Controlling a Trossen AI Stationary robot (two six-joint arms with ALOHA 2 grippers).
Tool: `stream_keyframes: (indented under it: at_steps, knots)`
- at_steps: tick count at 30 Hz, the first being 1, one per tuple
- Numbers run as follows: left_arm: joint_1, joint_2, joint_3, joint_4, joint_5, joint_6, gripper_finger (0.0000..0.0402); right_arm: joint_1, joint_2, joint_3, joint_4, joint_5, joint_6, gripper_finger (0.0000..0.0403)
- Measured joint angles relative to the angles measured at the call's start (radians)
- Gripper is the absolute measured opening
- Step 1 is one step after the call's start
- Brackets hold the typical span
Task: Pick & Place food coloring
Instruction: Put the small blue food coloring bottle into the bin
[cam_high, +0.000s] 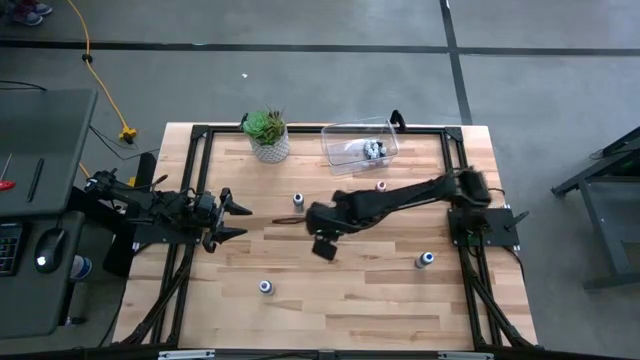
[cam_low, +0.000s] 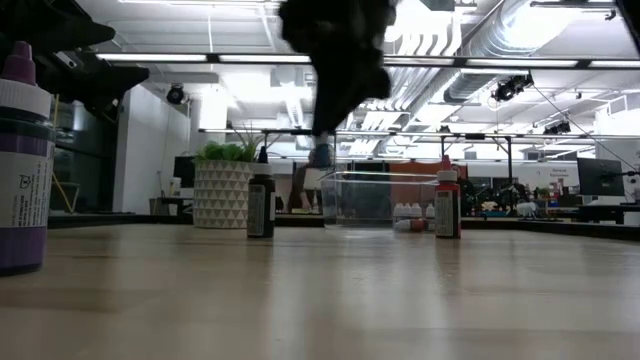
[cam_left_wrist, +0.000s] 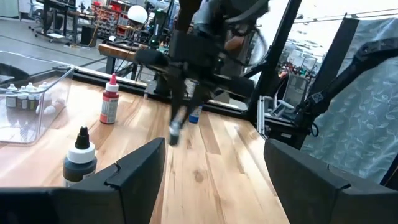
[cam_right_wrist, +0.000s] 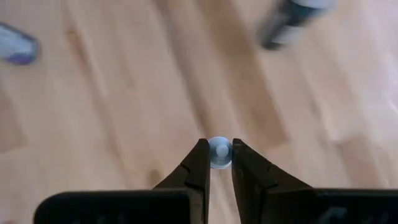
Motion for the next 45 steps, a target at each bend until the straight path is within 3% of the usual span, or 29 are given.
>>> stream_keyframes:
  at_steps: [9,18,30,45]
  knots:
    - [0.000,0.000,0.000,0.000,0.000,0.000,0.0271,-0.073,-0.283,-0.402,0.214,0.048,0.087,0.0036]
    - [0.000,0.000,0.000,0.000,0.000,0.000,0.0271,-0.280,-0.418,-0.493,0.228,0.117,-0.111,0.0035]
    - [0.000,0.000,0.000,0.000,0.000,0.000,0.0271,-0.576,-0.397,-0.454,0.371,0.088,-0.389,0.0035]
    - [0.000,0.000,0.000,0.000,0.000,0.000,0.0271,-0.723,-0.207,-0.454,0.448,0.019,-0.280,0.0037]
